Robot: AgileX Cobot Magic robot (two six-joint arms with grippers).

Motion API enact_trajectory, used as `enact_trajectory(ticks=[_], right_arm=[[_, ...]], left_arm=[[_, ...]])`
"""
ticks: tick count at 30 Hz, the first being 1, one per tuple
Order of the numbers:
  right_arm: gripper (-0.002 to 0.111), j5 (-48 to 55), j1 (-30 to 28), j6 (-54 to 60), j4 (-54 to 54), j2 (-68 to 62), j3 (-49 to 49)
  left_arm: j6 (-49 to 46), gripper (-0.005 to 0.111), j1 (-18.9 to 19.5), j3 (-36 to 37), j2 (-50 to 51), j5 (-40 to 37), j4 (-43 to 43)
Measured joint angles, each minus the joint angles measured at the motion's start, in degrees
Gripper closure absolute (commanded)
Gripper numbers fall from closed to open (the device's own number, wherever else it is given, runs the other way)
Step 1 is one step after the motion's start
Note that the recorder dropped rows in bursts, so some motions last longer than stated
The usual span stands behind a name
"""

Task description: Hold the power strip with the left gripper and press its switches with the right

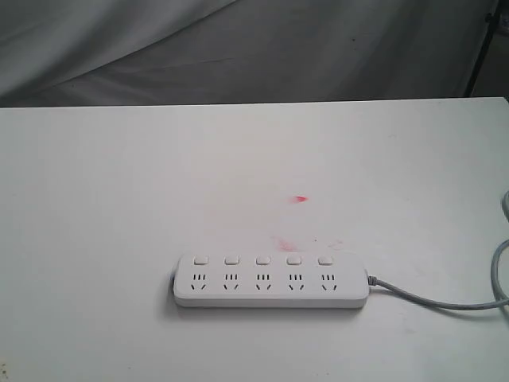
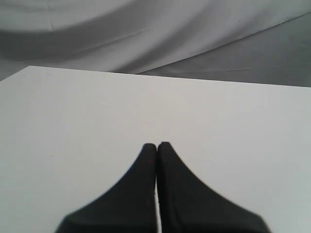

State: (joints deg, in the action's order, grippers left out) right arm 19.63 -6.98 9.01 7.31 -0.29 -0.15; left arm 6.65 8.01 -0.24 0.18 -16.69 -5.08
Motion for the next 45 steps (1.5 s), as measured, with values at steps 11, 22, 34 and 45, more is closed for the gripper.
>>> enact_trajectory(ticks=[11, 22, 34, 45], right_arm=[[0.108, 0.0, 0.0, 0.0, 0.0, 0.0, 0.0], [0.108, 0.0, 0.0, 0.0, 0.0, 0.0, 0.0], [0.108, 0.0, 0.0, 0.0, 0.0, 0.0, 0.0], [0.108, 0.0, 0.0, 0.0, 0.0, 0.0, 0.0]], left_arm=[[-0.09, 0.106, 0.0, 0.0, 0.0, 0.0, 0.0], [-0.09, 0.106, 0.0, 0.0, 0.0, 0.0, 0.0], [-0.09, 0.106, 0.0, 0.0, 0.0, 0.0, -0.13], [-5.68, 0.106, 0.0, -3.46, 0.27, 5.87, 0.42]])
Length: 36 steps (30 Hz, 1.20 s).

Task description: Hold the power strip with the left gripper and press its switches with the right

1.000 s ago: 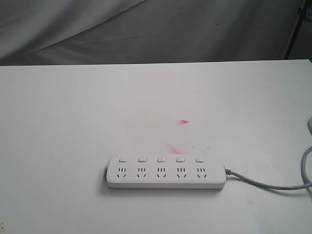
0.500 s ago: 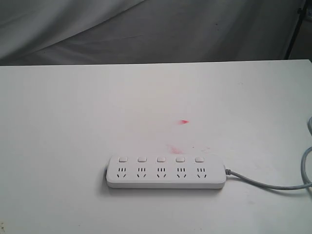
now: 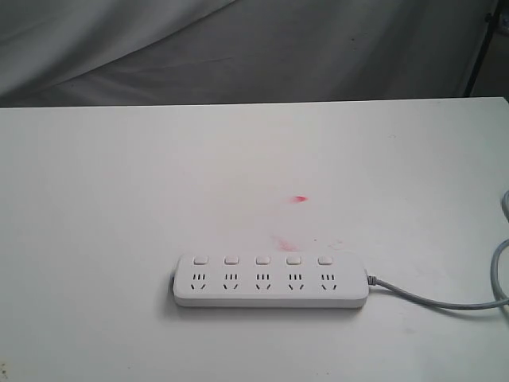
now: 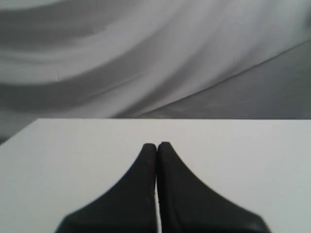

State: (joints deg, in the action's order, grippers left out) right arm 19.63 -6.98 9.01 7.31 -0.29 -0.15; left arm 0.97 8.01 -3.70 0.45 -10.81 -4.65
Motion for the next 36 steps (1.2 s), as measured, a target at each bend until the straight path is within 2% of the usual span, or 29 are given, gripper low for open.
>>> enact_trajectory(ticks=[8, 13, 19, 36], right_arm=[[0.108, 0.0, 0.0, 0.0, 0.0, 0.0, 0.0], [0.108, 0.0, 0.0, 0.0, 0.0, 0.0, 0.0], [0.108, 0.0, 0.0, 0.0, 0.0, 0.0, 0.0], [0.108, 0.0, 0.0, 0.0, 0.0, 0.0, 0.0]], left_arm=[[-6.5, 0.106, 0.0, -13.3, 15.06, 0.09, 2.51], [-16.1, 0.106, 0.0, -21.15, 26.98, 0.12, 10.06], [-39.56, 0.106, 0.0, -25.89, 38.09, 0.22, 30.02], [-109.95, 0.106, 0.0, -26.42, 60.9, 2.78, 90.7]])
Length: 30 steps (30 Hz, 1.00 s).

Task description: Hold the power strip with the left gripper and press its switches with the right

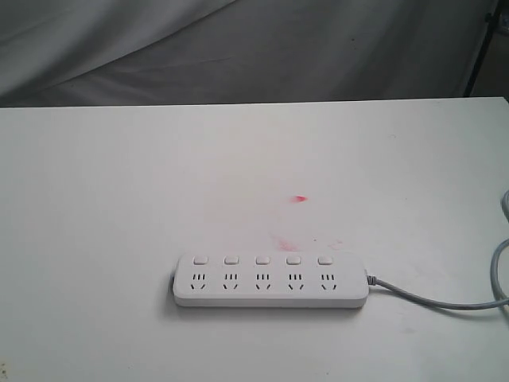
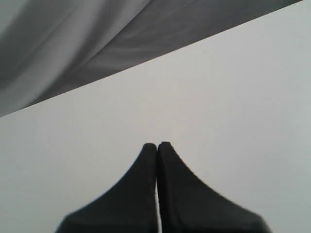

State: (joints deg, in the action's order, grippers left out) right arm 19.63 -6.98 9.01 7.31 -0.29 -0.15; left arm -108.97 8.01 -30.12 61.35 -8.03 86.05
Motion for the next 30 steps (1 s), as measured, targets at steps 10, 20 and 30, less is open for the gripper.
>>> enact_trajectory(ticks=[10, 20, 30], right_arm=[[0.108, 0.0, 0.0, 0.0, 0.0, 0.0, 0.0], [0.108, 0.0, 0.0, 0.0, 0.0, 0.0, 0.0], [0.108, 0.0, 0.0, 0.0, 0.0, 0.0, 0.0]], left_arm=[[-10.5, 0.106, 10.14, -9.01, 16.93, -27.13, 9.33], [-10.67, 0.106, 13.24, -16.9, 33.31, -51.7, -7.52], [-10.67, 0.106, 13.24, -17.17, 35.06, -61.08, -19.5]])
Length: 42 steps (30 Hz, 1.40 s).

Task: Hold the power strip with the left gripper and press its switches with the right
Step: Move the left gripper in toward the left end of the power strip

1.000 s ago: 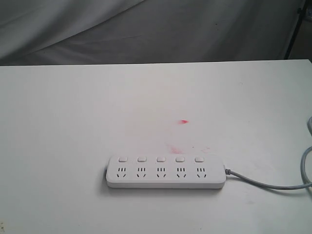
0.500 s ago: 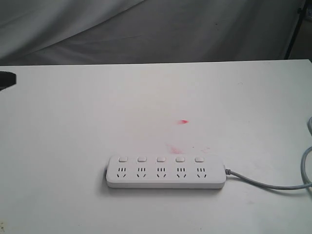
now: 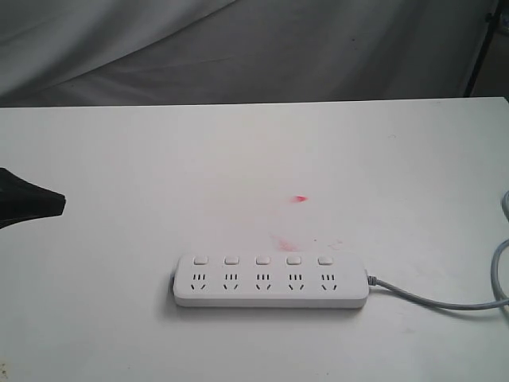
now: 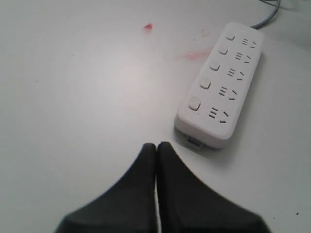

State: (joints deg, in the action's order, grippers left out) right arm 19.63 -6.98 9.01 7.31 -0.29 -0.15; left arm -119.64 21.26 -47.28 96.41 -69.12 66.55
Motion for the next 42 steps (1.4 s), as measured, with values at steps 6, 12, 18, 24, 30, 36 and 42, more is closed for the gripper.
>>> enact_trajectory(ticks=[6, 12, 18, 24, 30, 36, 42], right_arm=[[0.108, 0.0, 0.0, 0.0, 0.0, 0.0, 0.0], [0.108, 0.0, 0.0, 0.0, 0.0, 0.0, 0.0], [0.108, 0.0, 0.0, 0.0, 0.0, 0.0, 0.0], [0.108, 0.0, 0.0, 0.0, 0.0, 0.0, 0.0], [0.108, 0.0, 0.0, 0.0, 0.0, 0.0, 0.0], [0.108, 0.0, 0.0, 0.0, 0.0, 0.0, 0.0], [0.108, 0.0, 0.0, 0.0, 0.0, 0.0, 0.0]], left_arm=[[0.0, 0.106, 0.0, 0.0, 0.0, -0.15, 1.39], [0.0, 0.106, -0.11, 0.0, 0.0, -0.19, 1.27], [0.0, 0.106, -5.26, -3.78, 0.0, -0.19, -7.32], [0.0, 0.106, -12.7, -4.88, 0.0, 1.2, -10.74], [0.0, 0.106, -19.52, -5.02, 0.0, 8.93, -13.25], [-0.09, 0.096, -21.56, -5.02, 0.0, 9.09, -11.47], [-0.09, 0.043, -21.56, -5.02, 0.0, 9.09, -9.99]])
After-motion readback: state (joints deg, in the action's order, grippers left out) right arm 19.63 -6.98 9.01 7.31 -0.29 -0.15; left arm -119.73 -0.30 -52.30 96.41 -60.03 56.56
